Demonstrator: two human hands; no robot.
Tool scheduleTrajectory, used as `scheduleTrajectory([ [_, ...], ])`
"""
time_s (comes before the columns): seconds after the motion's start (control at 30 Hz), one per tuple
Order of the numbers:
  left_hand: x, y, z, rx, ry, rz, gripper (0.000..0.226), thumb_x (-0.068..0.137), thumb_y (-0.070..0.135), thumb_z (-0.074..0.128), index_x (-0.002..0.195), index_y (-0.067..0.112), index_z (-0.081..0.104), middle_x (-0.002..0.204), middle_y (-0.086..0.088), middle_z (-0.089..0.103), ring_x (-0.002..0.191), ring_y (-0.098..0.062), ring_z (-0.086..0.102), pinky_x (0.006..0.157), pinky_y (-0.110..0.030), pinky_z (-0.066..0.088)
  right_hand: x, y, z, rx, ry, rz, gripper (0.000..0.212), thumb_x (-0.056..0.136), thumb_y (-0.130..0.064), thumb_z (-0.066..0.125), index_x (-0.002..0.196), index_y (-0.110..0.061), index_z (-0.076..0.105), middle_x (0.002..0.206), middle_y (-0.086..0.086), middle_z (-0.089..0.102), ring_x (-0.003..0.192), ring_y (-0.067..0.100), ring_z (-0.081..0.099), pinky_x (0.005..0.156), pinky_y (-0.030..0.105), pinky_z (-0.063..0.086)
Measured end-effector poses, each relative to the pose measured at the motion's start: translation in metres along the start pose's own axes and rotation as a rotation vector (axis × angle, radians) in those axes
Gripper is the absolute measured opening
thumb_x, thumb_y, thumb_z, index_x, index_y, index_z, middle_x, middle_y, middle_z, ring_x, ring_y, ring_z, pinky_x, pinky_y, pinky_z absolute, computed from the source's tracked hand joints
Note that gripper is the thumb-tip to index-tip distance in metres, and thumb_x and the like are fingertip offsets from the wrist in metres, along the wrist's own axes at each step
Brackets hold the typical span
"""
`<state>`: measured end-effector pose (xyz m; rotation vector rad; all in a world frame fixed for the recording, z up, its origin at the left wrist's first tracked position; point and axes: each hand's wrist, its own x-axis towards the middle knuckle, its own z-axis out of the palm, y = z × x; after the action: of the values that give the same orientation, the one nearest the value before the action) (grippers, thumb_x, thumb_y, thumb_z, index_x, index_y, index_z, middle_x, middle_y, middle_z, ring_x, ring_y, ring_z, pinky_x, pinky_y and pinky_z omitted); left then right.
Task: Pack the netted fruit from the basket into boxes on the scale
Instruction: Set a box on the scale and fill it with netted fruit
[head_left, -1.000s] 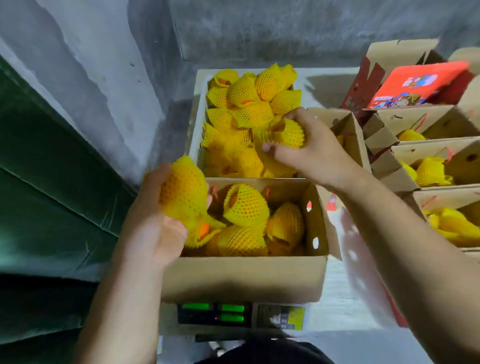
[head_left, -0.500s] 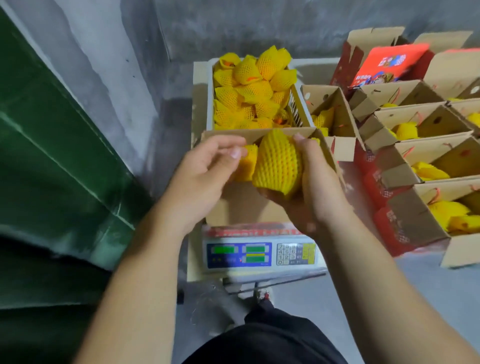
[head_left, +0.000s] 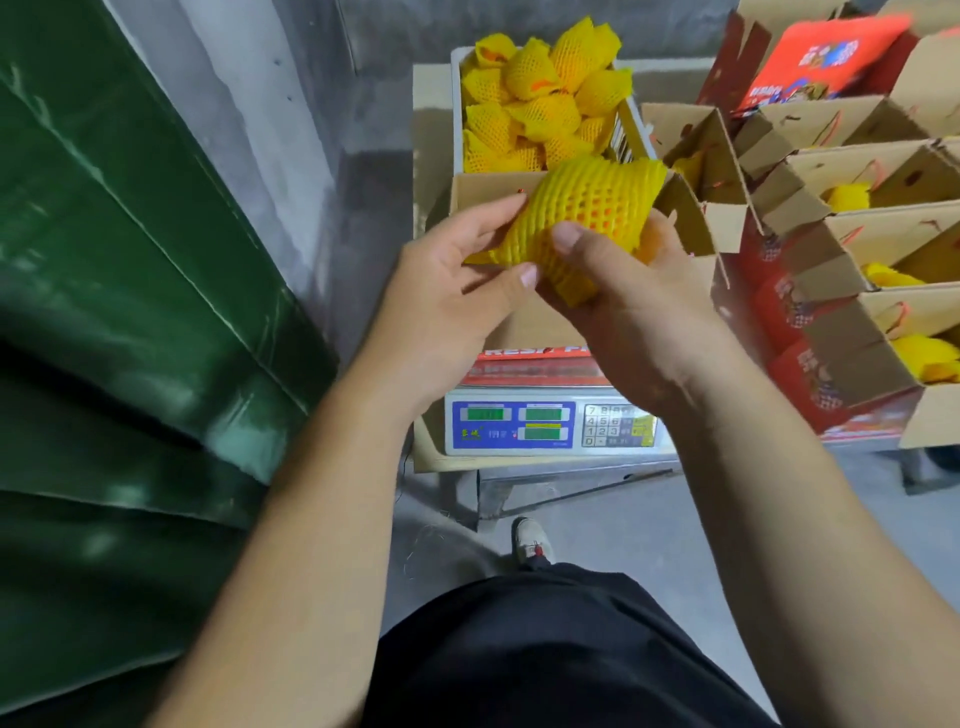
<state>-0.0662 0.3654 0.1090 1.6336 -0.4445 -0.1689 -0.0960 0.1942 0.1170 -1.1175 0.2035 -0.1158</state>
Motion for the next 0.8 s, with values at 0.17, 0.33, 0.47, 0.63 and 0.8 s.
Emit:
scheduleTrajectory([
  [0.17, -0.004, 0.005, 0.006, 0.132, -0.065, 0.028, 0.045, 0.110, 0.013, 0.052, 0.155, 0.015, 0.049, 0.150, 0.003, 0.059, 0.133, -0.001, 0.057, 0.108, -0.021, 0.048, -0.012, 0.002, -0.003, -0.092, -0.007, -0.019, 0.058, 0.089, -0.025, 0.077, 0.140, -0.010, 0.053, 0.131, 0.013, 0.068, 0.120, 0.027, 0.068, 0.095, 0.037, 0.056],
  [0.33, 0.002, 0.003, 0.005, 0.203, -0.219, 0.026, 0.048, 0.111, 0.015, 0.049, 0.159, 0.020, 0.041, 0.154, 0.003, 0.055, 0.141, -0.006, 0.051, 0.119, -0.031, 0.042, -0.018, 0.005, -0.006, -0.037, 0.013, -0.017, 0.054, 0.100, -0.013, 0.061, 0.149, -0.009, 0.040, 0.139, 0.014, 0.063, 0.124, 0.023, 0.066, 0.097, 0.036, 0.056],
  [0.47, 0.011, -0.007, 0.011, 0.190, -0.163, 0.044, 0.050, 0.108, 0.014, 0.056, 0.157, 0.019, 0.045, 0.141, 0.014, 0.059, 0.134, 0.003, 0.055, 0.114, -0.023, 0.044, -0.019, -0.004, -0.008, 0.111, -0.019, 0.094, 0.046, 0.104, -0.025, 0.046, 0.147, -0.011, 0.048, 0.141, 0.013, 0.064, 0.130, 0.026, 0.062, 0.104, 0.042, 0.053],
  [0.63, 0.022, -0.022, 0.016, 0.179, -0.131, 0.024, 0.048, 0.105, 0.009, 0.061, 0.153, 0.014, 0.051, 0.136, 0.015, 0.063, 0.127, 0.005, 0.060, 0.106, -0.014, 0.045, -0.014, -0.002, -0.016, -0.022, 0.033, 0.017, 0.047, 0.108, -0.025, 0.052, 0.152, -0.015, 0.040, 0.142, 0.010, 0.063, 0.129, 0.029, 0.063, 0.099, 0.042, 0.057],
  [0.8, 0.034, -0.020, 0.015, 0.210, -0.121, -0.022, 0.050, 0.104, 0.012, 0.065, 0.152, 0.011, 0.053, 0.144, 0.004, 0.063, 0.128, 0.008, 0.057, 0.103, -0.009, 0.044, 0.003, -0.003, -0.023, -0.082, 0.036, 0.009, 0.049, 0.105, -0.019, 0.058, 0.149, -0.001, 0.045, 0.143, 0.021, 0.060, 0.132, 0.033, 0.060, 0.113, 0.055, 0.047],
])
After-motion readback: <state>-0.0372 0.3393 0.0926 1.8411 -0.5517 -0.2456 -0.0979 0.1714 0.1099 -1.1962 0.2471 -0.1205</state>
